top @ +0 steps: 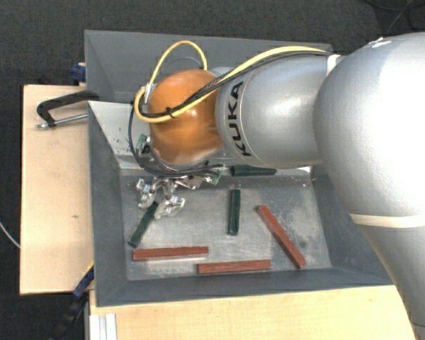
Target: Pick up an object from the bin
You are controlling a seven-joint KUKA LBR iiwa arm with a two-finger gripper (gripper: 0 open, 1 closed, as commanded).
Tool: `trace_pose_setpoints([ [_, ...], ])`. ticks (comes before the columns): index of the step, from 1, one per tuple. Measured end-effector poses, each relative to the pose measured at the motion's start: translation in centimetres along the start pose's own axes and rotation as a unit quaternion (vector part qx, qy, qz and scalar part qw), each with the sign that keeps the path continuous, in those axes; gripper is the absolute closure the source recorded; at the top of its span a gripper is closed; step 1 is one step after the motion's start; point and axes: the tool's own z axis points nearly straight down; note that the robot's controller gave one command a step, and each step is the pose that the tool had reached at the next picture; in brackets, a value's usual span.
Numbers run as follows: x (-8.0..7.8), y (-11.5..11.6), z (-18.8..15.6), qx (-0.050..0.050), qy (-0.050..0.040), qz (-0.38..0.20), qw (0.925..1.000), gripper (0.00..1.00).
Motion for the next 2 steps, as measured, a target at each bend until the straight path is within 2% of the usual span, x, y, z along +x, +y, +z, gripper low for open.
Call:
trace_pose_setpoints([
  [1,0.0,0.0,0.0,0.0,-0.0005,0.0,1.0,1.0],
  [2,1.1,0.0,-18.1,-0.002,-0.0014,-0.135,0.9909,1.0],
])
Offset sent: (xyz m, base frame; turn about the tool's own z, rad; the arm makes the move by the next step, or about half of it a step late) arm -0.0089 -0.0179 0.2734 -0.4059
